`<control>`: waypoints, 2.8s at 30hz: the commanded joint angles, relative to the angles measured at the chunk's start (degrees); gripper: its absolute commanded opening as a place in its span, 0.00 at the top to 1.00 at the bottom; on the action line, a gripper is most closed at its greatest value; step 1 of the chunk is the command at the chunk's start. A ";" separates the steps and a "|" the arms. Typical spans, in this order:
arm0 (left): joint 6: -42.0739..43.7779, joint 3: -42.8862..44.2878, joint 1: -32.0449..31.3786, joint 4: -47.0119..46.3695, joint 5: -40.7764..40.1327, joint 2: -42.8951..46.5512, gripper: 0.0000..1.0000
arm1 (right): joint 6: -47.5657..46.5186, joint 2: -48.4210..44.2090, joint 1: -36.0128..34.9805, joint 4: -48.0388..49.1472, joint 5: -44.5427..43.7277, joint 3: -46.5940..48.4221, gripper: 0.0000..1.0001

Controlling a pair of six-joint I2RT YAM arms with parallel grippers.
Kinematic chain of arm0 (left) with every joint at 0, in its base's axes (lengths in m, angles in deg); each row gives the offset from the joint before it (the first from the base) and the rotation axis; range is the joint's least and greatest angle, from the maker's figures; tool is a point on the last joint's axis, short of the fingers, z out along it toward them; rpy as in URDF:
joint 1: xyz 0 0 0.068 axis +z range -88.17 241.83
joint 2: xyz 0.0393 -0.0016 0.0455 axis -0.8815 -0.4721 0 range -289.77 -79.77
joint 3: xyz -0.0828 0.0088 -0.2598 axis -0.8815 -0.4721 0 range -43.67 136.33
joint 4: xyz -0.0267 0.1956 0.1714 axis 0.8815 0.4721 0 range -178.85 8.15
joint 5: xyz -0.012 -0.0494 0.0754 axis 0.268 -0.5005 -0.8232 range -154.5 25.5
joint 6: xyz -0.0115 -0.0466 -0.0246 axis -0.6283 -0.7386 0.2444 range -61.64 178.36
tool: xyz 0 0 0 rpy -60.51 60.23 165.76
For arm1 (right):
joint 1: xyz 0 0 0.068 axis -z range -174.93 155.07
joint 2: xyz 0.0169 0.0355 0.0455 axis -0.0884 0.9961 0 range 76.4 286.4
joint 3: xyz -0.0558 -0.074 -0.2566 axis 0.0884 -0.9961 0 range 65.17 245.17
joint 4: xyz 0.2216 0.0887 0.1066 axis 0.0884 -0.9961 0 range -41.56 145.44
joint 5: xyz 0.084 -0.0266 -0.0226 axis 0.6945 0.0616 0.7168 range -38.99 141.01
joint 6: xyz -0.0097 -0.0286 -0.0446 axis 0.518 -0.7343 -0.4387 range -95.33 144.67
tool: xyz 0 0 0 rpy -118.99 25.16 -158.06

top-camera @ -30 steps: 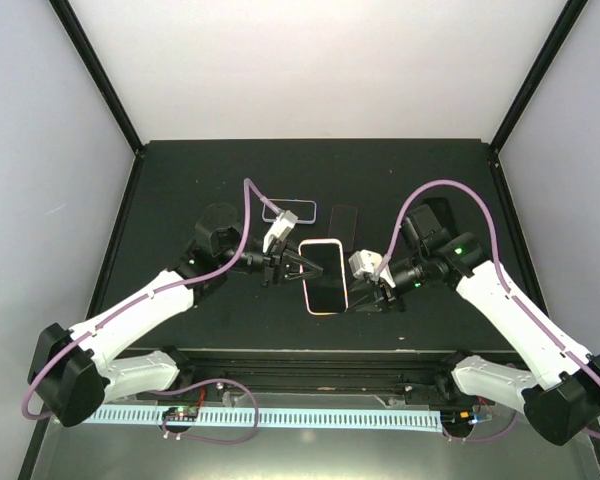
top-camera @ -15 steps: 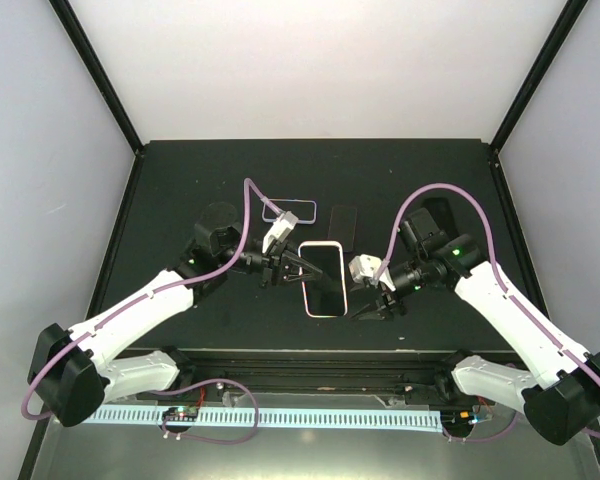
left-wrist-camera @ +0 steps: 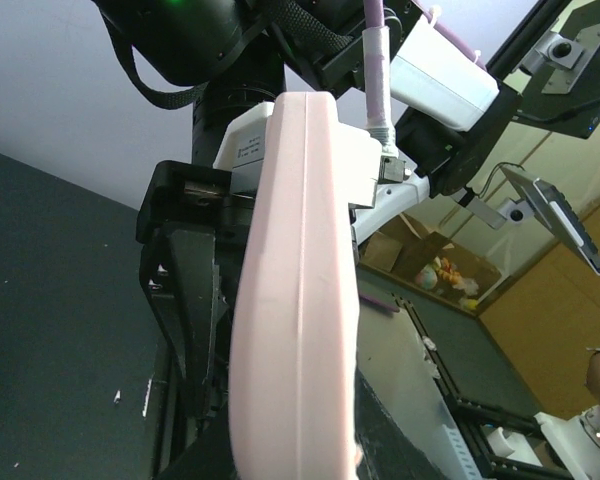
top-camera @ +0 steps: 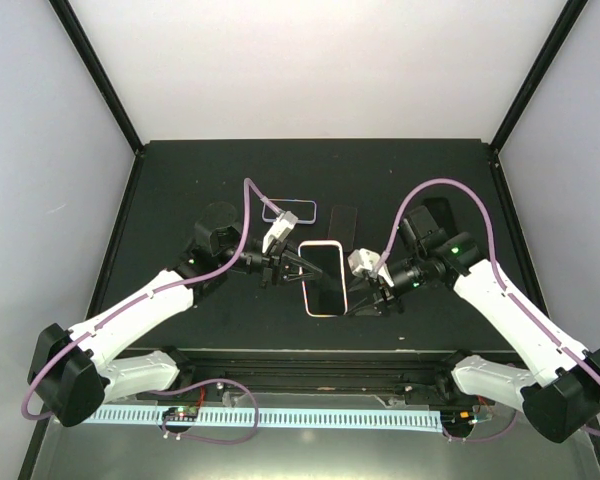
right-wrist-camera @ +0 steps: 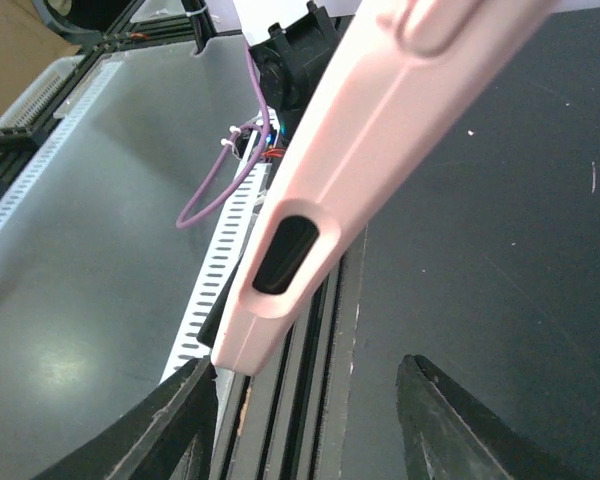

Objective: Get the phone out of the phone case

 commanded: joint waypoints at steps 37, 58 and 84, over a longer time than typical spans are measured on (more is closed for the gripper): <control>-6.09 1.35 -0.01 -10.45 9.14 -0.41 0.99 | 20.49 1.66 0.73 20.46 -14.72 3.54 0.66; -3.13 1.14 -3.32 -8.23 8.11 -4.24 0.98 | 35.86 4.55 3.92 30.82 -4.08 13.01 0.33; -1.16 0.33 2.57 0.19 -30.19 -0.20 0.28 | 44.46 -2.43 8.99 30.09 0.13 -2.70 0.99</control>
